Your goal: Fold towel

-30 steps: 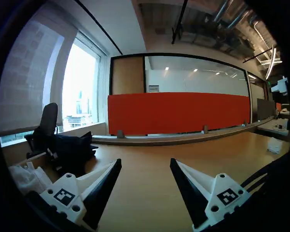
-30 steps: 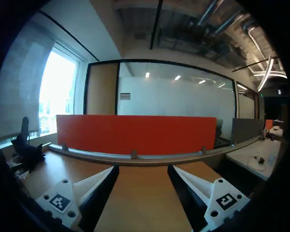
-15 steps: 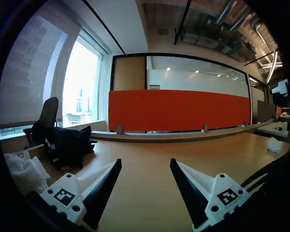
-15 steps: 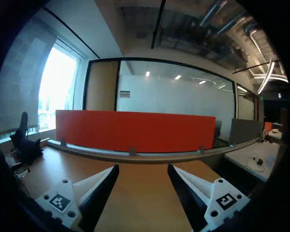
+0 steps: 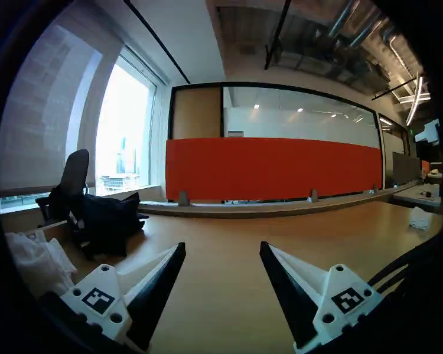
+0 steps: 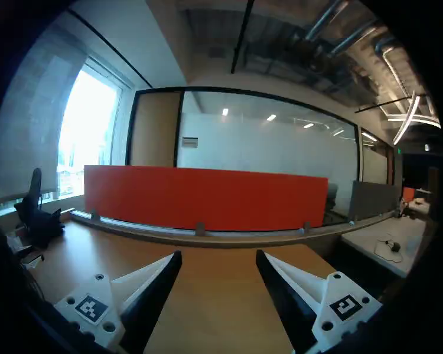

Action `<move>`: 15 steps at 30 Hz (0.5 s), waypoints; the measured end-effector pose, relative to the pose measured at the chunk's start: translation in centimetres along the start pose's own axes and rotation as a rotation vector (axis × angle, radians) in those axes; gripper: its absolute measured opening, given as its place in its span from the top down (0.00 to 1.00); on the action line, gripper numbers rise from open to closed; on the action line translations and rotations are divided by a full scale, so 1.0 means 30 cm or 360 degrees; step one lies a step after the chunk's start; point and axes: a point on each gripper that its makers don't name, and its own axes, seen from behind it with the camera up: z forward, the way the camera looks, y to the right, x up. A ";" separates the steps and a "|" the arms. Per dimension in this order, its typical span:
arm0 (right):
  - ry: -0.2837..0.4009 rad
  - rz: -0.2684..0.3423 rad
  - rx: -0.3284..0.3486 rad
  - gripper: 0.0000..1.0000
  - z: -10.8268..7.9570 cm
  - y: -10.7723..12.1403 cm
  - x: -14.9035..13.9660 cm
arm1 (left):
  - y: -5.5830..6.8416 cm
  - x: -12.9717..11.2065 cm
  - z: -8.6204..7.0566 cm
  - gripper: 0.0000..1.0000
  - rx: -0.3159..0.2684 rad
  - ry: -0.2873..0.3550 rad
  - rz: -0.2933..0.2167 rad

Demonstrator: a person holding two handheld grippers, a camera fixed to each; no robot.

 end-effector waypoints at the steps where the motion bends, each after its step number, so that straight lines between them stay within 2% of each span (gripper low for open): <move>1: 0.0000 0.0001 0.0000 0.03 0.000 0.000 -0.002 | 0.001 0.000 0.000 0.07 0.0001 0.0000 0.0000; 15: 0.0033 -0.0001 0.0014 0.03 -0.007 0.011 0.014 | 0.007 -0.005 0.001 0.07 0.0001 0.0003 0.0005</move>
